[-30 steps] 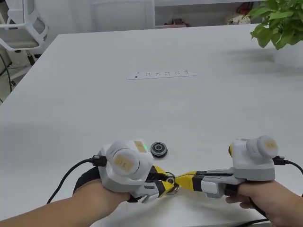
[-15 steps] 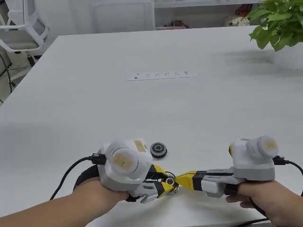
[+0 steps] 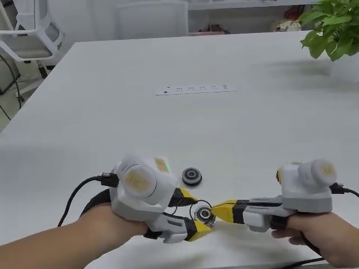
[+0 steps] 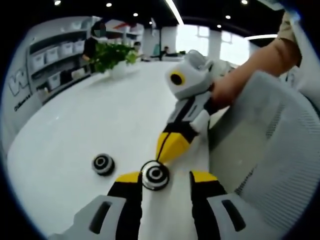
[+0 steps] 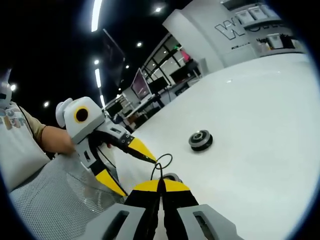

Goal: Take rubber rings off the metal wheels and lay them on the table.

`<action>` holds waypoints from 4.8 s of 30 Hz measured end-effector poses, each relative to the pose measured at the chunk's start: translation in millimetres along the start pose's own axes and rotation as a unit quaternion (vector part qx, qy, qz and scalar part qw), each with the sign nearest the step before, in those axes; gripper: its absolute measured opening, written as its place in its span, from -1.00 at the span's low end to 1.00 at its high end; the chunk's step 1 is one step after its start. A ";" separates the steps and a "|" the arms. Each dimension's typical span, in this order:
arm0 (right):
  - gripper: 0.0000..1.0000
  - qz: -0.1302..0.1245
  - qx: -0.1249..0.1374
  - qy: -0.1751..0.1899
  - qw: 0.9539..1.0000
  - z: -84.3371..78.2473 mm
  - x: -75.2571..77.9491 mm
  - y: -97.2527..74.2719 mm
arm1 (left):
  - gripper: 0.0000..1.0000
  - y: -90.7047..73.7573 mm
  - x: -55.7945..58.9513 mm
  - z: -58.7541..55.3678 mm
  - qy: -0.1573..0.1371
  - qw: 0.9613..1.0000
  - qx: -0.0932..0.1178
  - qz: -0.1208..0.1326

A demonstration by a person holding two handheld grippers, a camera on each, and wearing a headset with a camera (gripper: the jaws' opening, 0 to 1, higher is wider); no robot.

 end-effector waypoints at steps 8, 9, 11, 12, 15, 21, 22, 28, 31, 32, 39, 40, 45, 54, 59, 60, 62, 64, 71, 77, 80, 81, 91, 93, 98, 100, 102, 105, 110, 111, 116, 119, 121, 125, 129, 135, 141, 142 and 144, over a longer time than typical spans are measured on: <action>-1.00 0.009 -0.001 -0.011 1.000 6.7 -8.0 -0.9 | 0.03 -23.9 -1.9 8.6 -0.015 1.000 0.012 0.014; -1.00 0.009 -0.001 -0.012 1.000 7.3 -9.4 -0.9 | 0.06 -26.6 -2.9 8.7 -0.014 1.000 0.012 0.017; -1.00 0.011 -0.003 -0.016 1.000 8.4 -12.4 -0.5 | 0.11 -32.6 -4.9 9.2 -0.016 1.000 0.013 0.022; -1.00 0.011 -0.005 -0.018 1.000 8.8 -13.7 -0.3 | 0.13 -36.4 -6.0 10.2 -0.019 0.999 0.016 0.025; -1.00 0.014 -0.006 -0.021 1.000 11.0 -15.8 0.0 | 0.18 -44.7 -8.5 12.5 -0.027 0.999 0.024 0.033; -1.00 0.022 -0.010 -0.034 0.999 19.1 -24.7 4.9 | 0.32 -60.4 -12.2 14.3 -0.036 0.998 0.030 0.046; -1.00 0.024 -0.011 -0.036 0.999 20.3 -25.7 5.8 | 0.33 -64.0 -13.1 14.1 -0.037 0.998 0.031 0.049; -1.00 0.030 -0.019 -0.044 0.998 25.2 -29.1 10.0 | 0.37 -79.9 -20.0 13.1 -0.045 0.996 0.040 0.066; -1.00 0.034 -0.023 -0.050 0.998 28.2 -30.2 13.3 | 0.39 -87.5 -23.7 11.4 -0.044 0.995 0.040 0.076; -1.00 0.035 -0.025 -0.052 0.998 29.3 -30.6 14.8 | 0.40 -90.1 -24.8 11.0 -0.046 0.995 0.041 0.079; -1.00 0.044 -0.042 -0.068 0.996 34.0 -30.3 26.7 | 0.41 -103.9 -32.0 3.8 -0.059 0.993 0.043 0.096; -1.00 0.045 -0.045 -0.071 0.995 34.2 -30.1 28.3 | 0.41 -105.3 -32.3 3.2 -0.060 0.992 0.044 0.098; -1.00 0.048 -0.059 -0.082 0.994 34.9 -29.3 39.0 | 0.43 -112.7 -36.1 -0.9 -0.070 0.990 0.047 0.111; -1.00 0.045 -0.090 -0.093 0.991 27.4 -25.9 64.5 | 0.44 -125.2 -41.5 -8.0 -0.083 0.987 0.051 0.131; -1.00 0.036 -0.108 -0.096 0.989 21.1 -14.4 74.5 | 0.44 -129.3 -42.9 -11.9 -0.088 0.985 0.051 0.137; -1.00 0.034 -0.111 -0.096 0.989 20.2 -13.4 75.8 | 0.44 -130.1 -43.5 -12.9 -0.090 0.985 0.051 0.137; -1.00 0.033 -0.114 -0.094 0.988 18.1 -13.0 79.0 | 0.44 -130.9 -44.0 -14.0 -0.091 0.985 0.051 0.139; -1.00 0.029 -0.120 -0.097 0.988 15.2 -11.5 81.9 | 0.44 -131.0 -43.9 -14.7 -0.093 0.985 0.051 0.139; -1.00 0.000 -0.140 -0.102 0.985 5.7 0.1 84.6 | 0.44 -131.8 -44.4 -17.0 -0.098 0.984 0.051 0.141; -1.00 -0.004 -0.146 -0.113 0.983 2.6 2.6 83.8 | 0.44 -130.7 -43.6 -18.3 -0.099 0.984 0.048 0.140; -0.99 -0.005 -0.147 -0.119 0.982 2.2 3.5 83.8 | 0.44 -129.6 -43.3 -18.2 -0.100 0.984 0.048 0.139; -0.96 -0.006 -0.146 -0.120 0.982 2.1 4.0 83.7 | 0.44 -129.1 -43.4 -17.9 -0.100 0.984 0.048 0.139; -0.68 -0.005 -0.132 -0.126 0.983 7.3 3.3 80.0 | 0.43 -127.9 -43.6 -17.7 -0.100 0.984 0.047 0.137; -0.64 -0.004 -0.126 -0.124 0.984 10.8 1.7 79.8 | 0.43 -127.9 -44.2 -17.7 -0.100 0.984 0.047 0.138; -0.57 0.001 -0.104 -0.127 0.986 21.7 -3.0 77.7 | 0.42 -127.2 -45.5 -16.1 -0.099 0.985 0.047 0.137; -0.55 0.003 -0.095 -0.126 0.987 26.7 -5.3 75.9 | 0.41 -126.8 -46.9 -15.2 -0.099 0.984 0.048 0.137; -0.54 0.006 -0.089 -0.125 0.988 30.3 -6.8 74.2 | 0.40 -126.4 -47.9 -14.4 -0.101 0.984 0.049 0.137; -0.53 0.008 -0.077 -0.125 0.989 37.7 -8.1 69.6 | 0.40 -125.1 -49.9 -12.8 -0.100 0.984 0.049 0.136; -0.51 0.005 -0.064 -0.128 0.990 45.6 -7.1 62.4 | 0.39 -122.0 -53.4 -8.9 -0.096 0.985 0.047 0.135; -0.51 0.003 -0.062 -0.130 0.990 47.1 -7.7 60.2 | 0.39 -120.7 -54.4 -7.2 -0.094 0.985 0.047 0.134; -0.49 -0.001 -0.058 -0.142 0.988 52.9 -8.1 51.3 | 0.38 -114.1 -61.0 -0.3 -0.085 0.987 0.046 0.131; -0.48 -0.007 -0.050 -0.146 0.988 57.0 -1.4 44.4 | 0.36 -108.4 -65.4 2.9 -0.086 0.987 0.047 0.128; -0.47 -0.011 -0.047 -0.148 0.988 59.6 1.8 41.3 | 0.36 -103.7 -68.6 4.9 -0.087 0.987 0.048 0.127; -0.47 -0.022 -0.043 -0.150 0.988 63.2 10.8 33.8 | 0.35 -94.4 -72.5 6.7 -0.073 0.989 0.036 0.122; -0.48 -0.032 -0.039 -0.148 0.988 64.8 17.8 28.1 | 0.34 -84.4 -76.1 9.1 -0.067 0.991 0.031 0.115; -0.48 -0.044 -0.040 -0.145 0.988 62.8 27.6 22.4 | 0.33 -68.9 -80.2 6.5 -0.058 0.993 0.018 0.104; -0.48 -0.052 -0.046 -0.149 0.986 58.8 36.3 20.1 | 0.32 -55.8 -90.3 1.7 -0.056 0.994 0.007 0.097; -0.48 -0.052 -0.047 -0.149 0.986 58.2 37.7 19.9 | 0.32 -54.1 -90.9 0.9 -0.055 0.994 0.004 0.096; -0.48 -0.056 -0.048 -0.150 0.986 56.7 41.2 19.6 | 0.30 -50.3 -92.0 -0.5 -0.053 0.994 -0.001 0.093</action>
Point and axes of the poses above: the centre of the closed fingertips' face, and the gripper's own axes: y roughly forward along the fingers, x roughly to its right, z roughly out of its top, the point moved 1 cm from there along -y, roughly backward along the fingers, and after that the axes turned 8 degrees about x, right-handed, at the moved point
